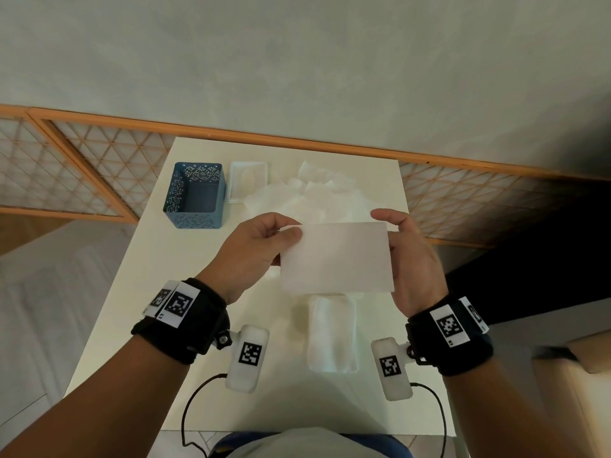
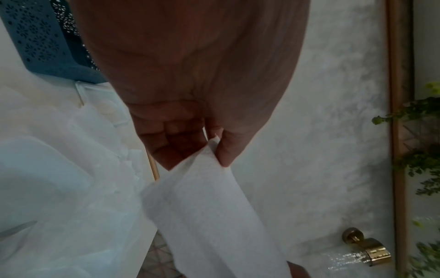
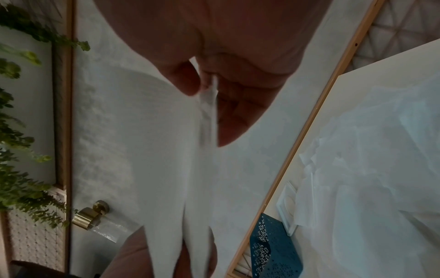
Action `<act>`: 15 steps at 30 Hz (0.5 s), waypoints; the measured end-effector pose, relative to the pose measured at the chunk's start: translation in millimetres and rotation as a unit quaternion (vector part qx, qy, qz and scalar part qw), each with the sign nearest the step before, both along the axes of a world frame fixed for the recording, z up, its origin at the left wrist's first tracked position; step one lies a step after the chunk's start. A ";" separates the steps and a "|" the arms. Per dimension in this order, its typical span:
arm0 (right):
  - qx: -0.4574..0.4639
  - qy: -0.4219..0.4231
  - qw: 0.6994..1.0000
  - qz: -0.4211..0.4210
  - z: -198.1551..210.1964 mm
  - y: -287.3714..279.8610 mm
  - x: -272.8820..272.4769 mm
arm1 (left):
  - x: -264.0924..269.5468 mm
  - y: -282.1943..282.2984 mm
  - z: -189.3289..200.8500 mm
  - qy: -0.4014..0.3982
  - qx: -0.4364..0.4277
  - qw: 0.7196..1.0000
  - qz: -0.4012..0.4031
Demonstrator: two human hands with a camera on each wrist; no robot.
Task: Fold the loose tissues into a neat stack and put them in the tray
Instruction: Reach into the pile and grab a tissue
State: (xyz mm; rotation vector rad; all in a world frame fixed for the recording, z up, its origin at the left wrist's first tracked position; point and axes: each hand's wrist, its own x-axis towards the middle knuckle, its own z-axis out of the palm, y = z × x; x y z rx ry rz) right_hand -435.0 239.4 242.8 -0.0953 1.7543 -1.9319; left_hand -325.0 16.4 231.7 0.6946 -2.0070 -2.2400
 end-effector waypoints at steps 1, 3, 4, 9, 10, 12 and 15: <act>-0.002 -0.029 1.000 -0.004 3.5 -0.8 -1.4 | -0.1 -0.7 0.1 0.001 -0.006 1.000 -0.002; 0.002 -0.054 0.998 0.007 6.3 0.1 -4.4 | -1.0 -1.7 0.4 0.002 -0.019 1.000 -0.008; 0.015 -0.043 0.999 0.019 5.0 1.3 -5.3 | -1.4 -2.2 0.3 0.002 -0.029 0.999 -0.014; 0.144 0.135 0.976 0.093 -7.8 7.2 -4.1 | -4.8 -4.2 -1.6 -0.007 -0.148 0.985 -0.089; 0.171 0.166 0.964 0.118 -11.4 8.6 -3.6 | -5.7 -3.8 -3.3 -0.012 -0.166 0.981 -0.105; 0.205 0.193 0.945 0.165 -19.4 11.0 -0.3 | -8.9 -2.0 -8.0 -0.023 -0.189 0.972 -0.140; 0.241 0.190 0.929 0.205 -33.5 13.2 5.9 | -15.5 6.2 -18.0 -0.022 -0.191 0.966 -0.171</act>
